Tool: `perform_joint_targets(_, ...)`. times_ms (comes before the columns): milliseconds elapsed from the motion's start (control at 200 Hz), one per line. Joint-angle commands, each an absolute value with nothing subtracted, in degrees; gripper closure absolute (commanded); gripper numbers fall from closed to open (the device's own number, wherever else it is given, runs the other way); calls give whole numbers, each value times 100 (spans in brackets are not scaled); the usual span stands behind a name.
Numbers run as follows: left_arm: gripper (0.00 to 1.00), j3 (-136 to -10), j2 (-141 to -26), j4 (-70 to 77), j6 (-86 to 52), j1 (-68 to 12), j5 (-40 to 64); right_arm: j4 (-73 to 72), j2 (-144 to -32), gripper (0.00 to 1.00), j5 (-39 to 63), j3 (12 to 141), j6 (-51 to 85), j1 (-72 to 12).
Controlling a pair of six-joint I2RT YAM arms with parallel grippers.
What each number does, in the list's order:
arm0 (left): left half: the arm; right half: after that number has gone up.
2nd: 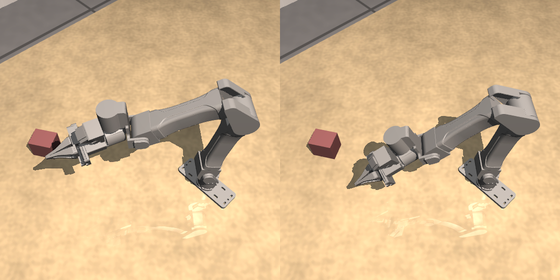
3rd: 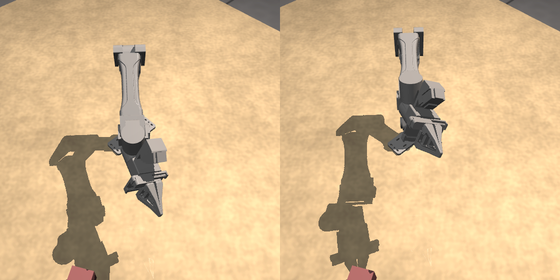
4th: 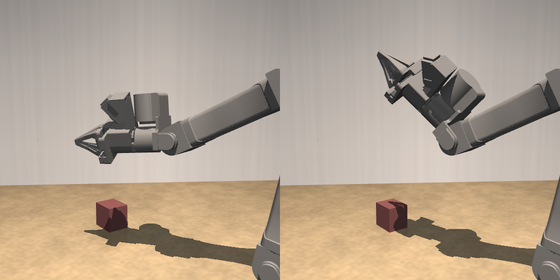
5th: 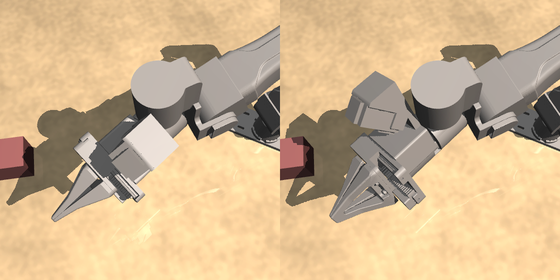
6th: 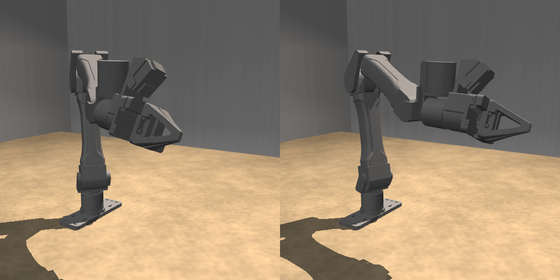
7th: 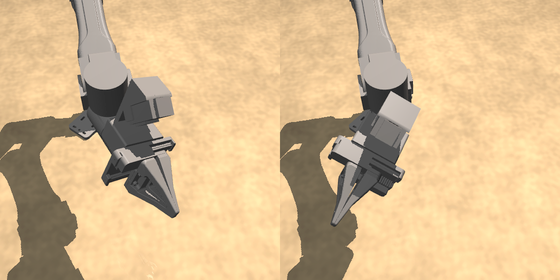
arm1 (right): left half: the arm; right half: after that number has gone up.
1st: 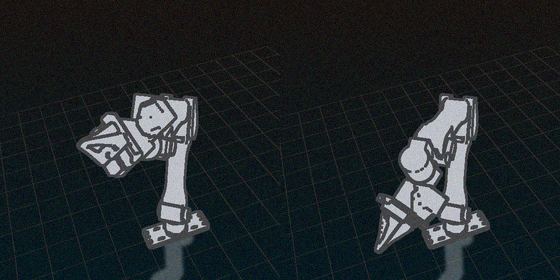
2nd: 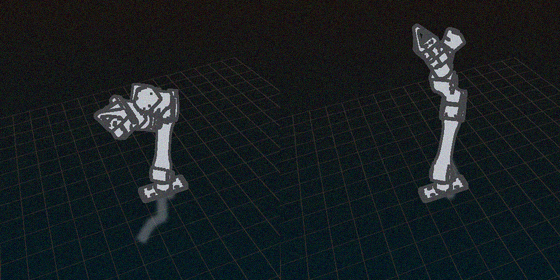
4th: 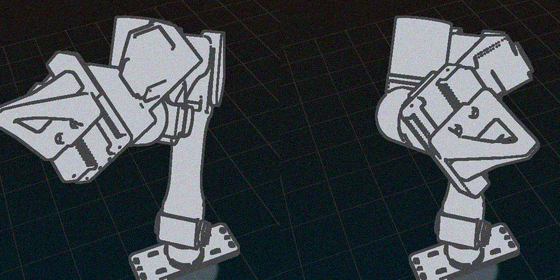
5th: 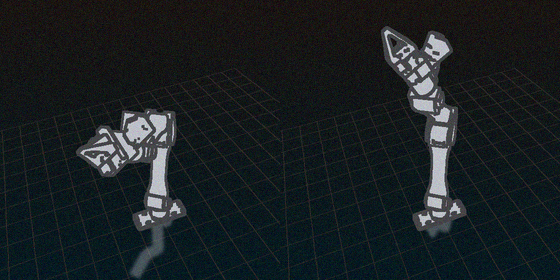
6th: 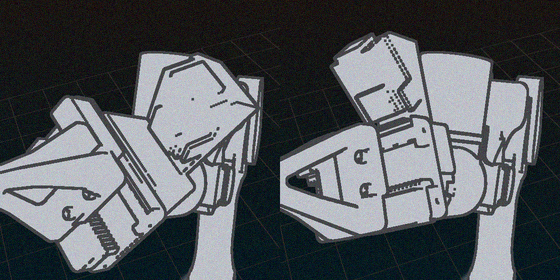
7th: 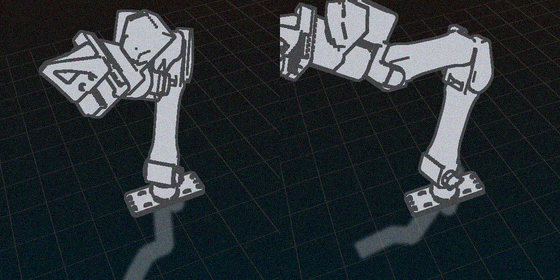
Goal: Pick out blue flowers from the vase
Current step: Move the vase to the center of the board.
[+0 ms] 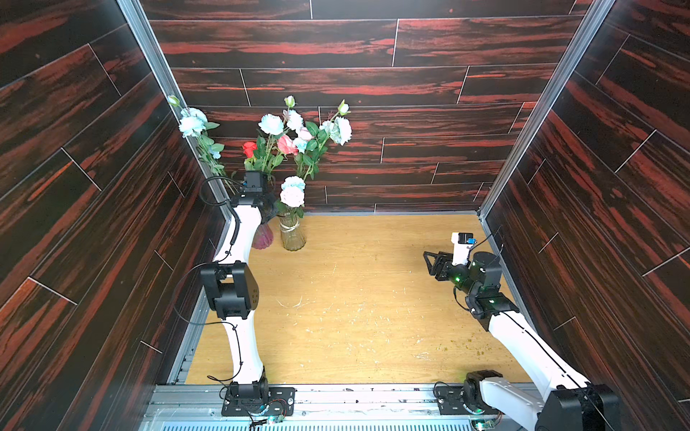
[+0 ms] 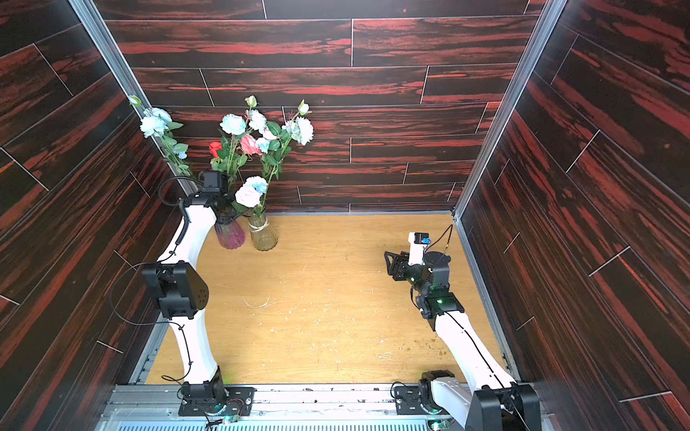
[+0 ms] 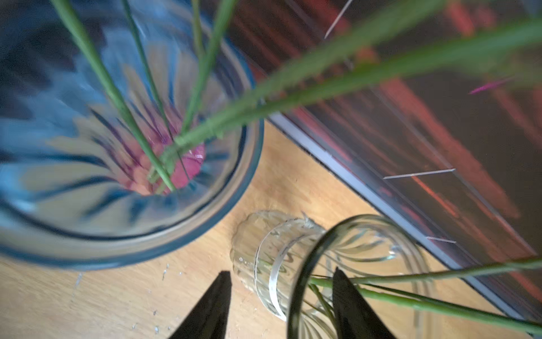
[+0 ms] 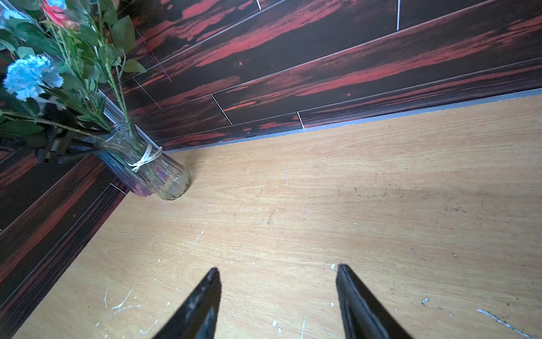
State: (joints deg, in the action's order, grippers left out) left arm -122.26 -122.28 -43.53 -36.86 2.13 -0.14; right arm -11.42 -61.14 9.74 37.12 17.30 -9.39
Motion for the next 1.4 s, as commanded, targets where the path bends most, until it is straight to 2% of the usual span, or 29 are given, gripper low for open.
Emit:
perform_joint_targets(0,44,-12486,-12266,-4750,-3709,220,99,-1161,-6169,36,1013,3878,1689,-983)
perform_joint_targets(225,50,-12445,-12379,-4713,-3703,220,135,-1126,-6196,37,1002,3918,1659,-1012)
perform_joint_targets(696,85,-12542,-12560,-4782,-3783,211,450,-1055,-6289,37,981,3990,1639,-1045)
perform_joint_targets(967,100,-12380,-12340,-4782,-3972,194,1171,-1046,-6311,37,984,4014,1643,-1040)
perform_joint_targets(1157,100,-11440,-11719,-4238,-4204,151,1693,-1024,-6328,37,972,4030,1648,-1037)
perform_joint_targets(1393,100,-10724,-10955,-4088,-4146,-104,1853,-1006,-6368,35,988,4060,1644,-1040)
